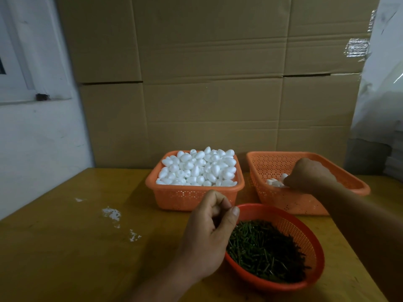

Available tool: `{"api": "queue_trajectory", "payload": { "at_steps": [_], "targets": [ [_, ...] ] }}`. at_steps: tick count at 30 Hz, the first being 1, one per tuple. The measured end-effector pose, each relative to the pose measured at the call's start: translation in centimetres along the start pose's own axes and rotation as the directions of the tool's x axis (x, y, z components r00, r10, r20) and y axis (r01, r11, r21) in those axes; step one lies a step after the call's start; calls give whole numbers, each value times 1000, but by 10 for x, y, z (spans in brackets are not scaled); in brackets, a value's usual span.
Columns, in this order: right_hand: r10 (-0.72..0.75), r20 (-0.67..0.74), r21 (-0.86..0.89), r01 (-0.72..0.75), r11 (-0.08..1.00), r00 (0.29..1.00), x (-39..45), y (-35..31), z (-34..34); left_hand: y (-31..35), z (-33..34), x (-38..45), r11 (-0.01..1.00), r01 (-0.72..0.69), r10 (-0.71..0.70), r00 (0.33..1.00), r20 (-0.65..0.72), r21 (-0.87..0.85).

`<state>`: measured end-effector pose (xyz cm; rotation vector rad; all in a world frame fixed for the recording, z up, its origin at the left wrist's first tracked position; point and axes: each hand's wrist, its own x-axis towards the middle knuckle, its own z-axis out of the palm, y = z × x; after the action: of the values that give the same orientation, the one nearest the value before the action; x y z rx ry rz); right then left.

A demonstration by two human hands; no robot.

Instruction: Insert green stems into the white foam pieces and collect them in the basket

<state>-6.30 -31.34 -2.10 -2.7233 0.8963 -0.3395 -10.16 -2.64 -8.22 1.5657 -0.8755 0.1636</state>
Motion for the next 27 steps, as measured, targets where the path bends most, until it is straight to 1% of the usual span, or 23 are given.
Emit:
{"api": "queue_trajectory", "payload": {
  "at_steps": [5, 7, 10, 15, 19, 23, 27],
  "targets": [
    [0, -21, -5, 0, 1000, 1000, -5, 0, -2, 0, 0, 0, 1000, 8, -8, 1000, 18, 9],
    [-10, -57, 43, 13, 999, 998, -9, 2, -4, 0, 0, -1, 1000, 16, -16, 999, 28, 14],
    [-19, -144, 159, 43, 986, 989, -22, 2, -6, 0, 0, -1, 999, 31, -31, 999, 32, 12],
    [-119, -235, 332, 195, 923, 965, -64, -3, -17, 0, -1, -1, 997, 30, -30, 1000, -1, 68],
    [-210, -326, 377, 331, 865, 922, -106, -6, -28, -2, -3, 2, 993, 75, -71, 996, -49, 96],
    [-271, -345, 446, 411, 795, 899, -142, -10, -17, -8, -5, 6, 985, 134, -124, 987, -101, 108],
    [-321, -339, 423, 449, 787, 884, -161, -11, 4, -9, -13, 18, 972, 197, -175, 972, -159, 131]
  ]
}}
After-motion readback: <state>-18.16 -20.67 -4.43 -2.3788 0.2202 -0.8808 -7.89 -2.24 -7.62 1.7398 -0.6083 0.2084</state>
